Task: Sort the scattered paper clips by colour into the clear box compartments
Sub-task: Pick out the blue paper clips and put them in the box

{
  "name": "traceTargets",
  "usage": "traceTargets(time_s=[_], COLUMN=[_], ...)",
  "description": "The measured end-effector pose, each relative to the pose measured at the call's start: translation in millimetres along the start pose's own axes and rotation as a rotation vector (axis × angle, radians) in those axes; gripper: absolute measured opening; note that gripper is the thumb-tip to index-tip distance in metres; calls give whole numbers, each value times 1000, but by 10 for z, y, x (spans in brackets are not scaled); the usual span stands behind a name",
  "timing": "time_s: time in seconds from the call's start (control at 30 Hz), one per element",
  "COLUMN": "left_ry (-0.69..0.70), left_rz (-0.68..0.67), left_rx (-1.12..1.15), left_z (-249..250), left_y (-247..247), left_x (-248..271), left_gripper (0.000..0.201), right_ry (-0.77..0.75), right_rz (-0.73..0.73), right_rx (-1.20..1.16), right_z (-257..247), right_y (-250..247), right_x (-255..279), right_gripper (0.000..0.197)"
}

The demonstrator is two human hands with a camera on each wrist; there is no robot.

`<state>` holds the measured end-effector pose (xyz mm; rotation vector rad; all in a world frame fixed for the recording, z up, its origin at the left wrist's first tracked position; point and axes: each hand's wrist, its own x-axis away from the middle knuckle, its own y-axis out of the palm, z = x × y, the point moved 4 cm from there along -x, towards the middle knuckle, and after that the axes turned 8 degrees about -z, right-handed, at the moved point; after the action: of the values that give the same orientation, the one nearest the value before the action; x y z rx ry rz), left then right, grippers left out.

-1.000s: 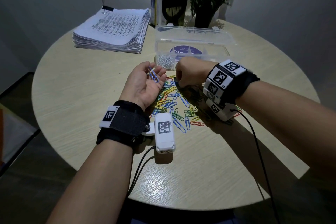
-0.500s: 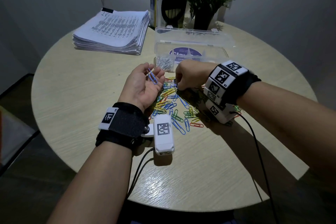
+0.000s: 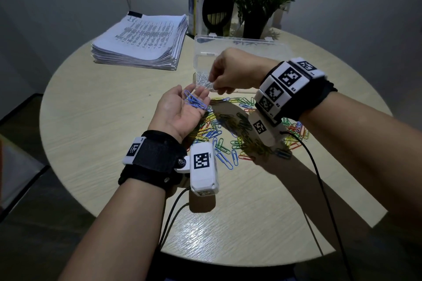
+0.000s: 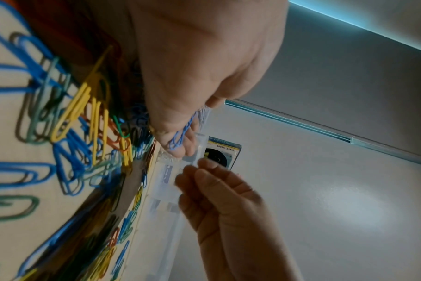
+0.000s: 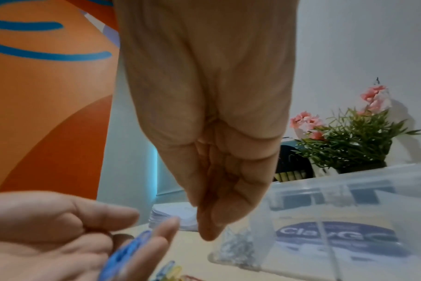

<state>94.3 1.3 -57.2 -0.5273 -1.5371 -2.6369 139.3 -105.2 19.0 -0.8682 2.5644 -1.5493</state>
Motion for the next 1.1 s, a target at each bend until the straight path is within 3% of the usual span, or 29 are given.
traceTargets(time_s=[0.2, 0.33, 0.5, 0.77, 0.97, 1.1], left_ry=[-15, -7, 28, 45, 85, 80], left_rz=[6, 11, 24, 27, 27, 45], left_rx=[-27, 41, 65, 39, 26, 32], left_z=[-8, 0, 31, 27, 45, 46], left_y=[0, -28, -13, -19, -11, -29], left_x=[-2, -26, -7, -24, -21, -15], left_gripper=[23, 20, 22, 26, 33, 32], right_ry=[76, 133, 79, 31, 32, 13], right_rz=[-147, -61, -56, -61, -31, -185], right_rx=[-17, 362, 482, 512, 386, 295], right_z=[181, 231, 264, 316, 270, 170], right_y=[138, 97, 111, 146, 66, 205], right_x=[41, -24, -34, -29, 19, 143], right_gripper=[12, 19, 24, 18, 14, 13])
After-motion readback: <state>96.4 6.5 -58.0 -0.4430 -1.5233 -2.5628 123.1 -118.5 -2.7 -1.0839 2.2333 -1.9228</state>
